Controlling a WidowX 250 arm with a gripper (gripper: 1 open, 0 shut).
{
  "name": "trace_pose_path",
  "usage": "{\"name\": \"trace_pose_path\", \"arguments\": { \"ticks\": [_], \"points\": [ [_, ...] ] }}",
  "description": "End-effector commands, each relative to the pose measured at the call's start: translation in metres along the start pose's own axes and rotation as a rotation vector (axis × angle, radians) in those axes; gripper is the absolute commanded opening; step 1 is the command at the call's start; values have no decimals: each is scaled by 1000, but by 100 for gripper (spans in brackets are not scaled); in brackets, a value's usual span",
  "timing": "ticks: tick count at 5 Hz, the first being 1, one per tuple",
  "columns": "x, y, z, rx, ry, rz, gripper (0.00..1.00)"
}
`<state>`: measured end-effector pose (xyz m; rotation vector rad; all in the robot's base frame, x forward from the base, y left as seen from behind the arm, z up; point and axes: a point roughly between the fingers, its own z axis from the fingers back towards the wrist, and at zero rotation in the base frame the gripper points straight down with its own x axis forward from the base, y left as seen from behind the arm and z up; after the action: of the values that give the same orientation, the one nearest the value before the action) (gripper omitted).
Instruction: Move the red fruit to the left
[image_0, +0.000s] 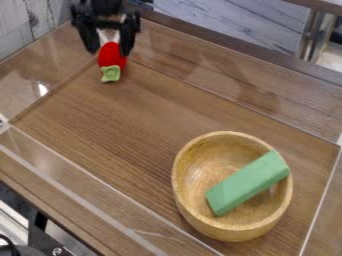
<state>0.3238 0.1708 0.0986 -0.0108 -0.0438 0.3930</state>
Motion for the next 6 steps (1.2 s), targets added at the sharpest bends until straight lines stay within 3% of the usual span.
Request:
{"name": "trace_pose_path", "arguments": {
  "ticks": [1,2,4,6],
  "points": [
    [7,-13,40,-19,-98,-15,100],
    [9,-27,46,-35,-104,-29,100],
    [7,-35,62,-67,-113,-170,100],
    [20,-51,49,-84,-106,-178,100]
  ]
}}
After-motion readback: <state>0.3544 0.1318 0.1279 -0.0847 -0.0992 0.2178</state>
